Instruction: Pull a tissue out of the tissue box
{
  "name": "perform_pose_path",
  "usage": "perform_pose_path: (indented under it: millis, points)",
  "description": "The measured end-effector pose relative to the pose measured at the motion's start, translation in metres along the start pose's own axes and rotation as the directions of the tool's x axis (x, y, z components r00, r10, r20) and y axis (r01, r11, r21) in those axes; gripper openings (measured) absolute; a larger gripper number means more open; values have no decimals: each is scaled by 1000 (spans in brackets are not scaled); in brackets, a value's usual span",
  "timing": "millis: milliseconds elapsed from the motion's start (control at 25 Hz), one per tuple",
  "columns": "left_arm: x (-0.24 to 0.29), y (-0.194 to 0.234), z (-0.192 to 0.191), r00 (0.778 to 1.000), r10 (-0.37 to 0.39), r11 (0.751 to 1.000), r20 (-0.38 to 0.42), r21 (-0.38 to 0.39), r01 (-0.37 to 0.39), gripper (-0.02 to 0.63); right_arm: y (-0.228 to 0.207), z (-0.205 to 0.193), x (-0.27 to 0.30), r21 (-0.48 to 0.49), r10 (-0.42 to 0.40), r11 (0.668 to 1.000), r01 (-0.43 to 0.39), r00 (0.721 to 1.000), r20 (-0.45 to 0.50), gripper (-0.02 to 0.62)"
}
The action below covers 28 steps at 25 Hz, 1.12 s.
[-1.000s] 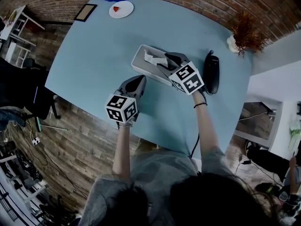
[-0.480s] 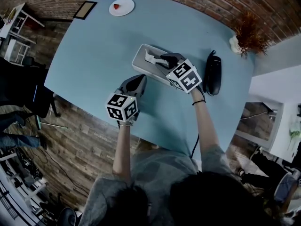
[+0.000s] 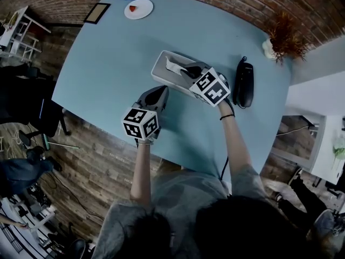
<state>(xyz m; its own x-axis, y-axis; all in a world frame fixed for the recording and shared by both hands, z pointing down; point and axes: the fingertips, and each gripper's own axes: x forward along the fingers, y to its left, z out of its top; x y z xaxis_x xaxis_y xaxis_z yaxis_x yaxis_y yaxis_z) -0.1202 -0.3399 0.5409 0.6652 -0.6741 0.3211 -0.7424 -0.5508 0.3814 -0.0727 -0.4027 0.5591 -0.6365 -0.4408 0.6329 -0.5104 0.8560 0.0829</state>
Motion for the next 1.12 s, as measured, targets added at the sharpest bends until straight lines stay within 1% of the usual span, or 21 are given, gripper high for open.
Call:
perform_pose_path:
  millis: [280, 680, 880, 1120]
  points:
    - [-5, -1, 5, 1000, 6, 1000, 13, 7, -6, 3, 3, 9, -6, 4, -17, 1000, 17, 1000, 19, 0]
    - [-14, -7, 17, 999, 2, 1000, 41, 29, -3, 3, 4, 25, -21, 0, -61, 998, 62, 996, 72, 0]
    - [-17, -12, 22, 999, -1, 999, 53, 40, -1, 3, -2, 41, -34, 23, -88, 996, 86, 987, 136, 0]
    - [-21, -20, 28, 997, -5, 999, 71, 53, 2, 3, -2, 48, -47, 14, -102, 995, 101, 983, 152, 0]
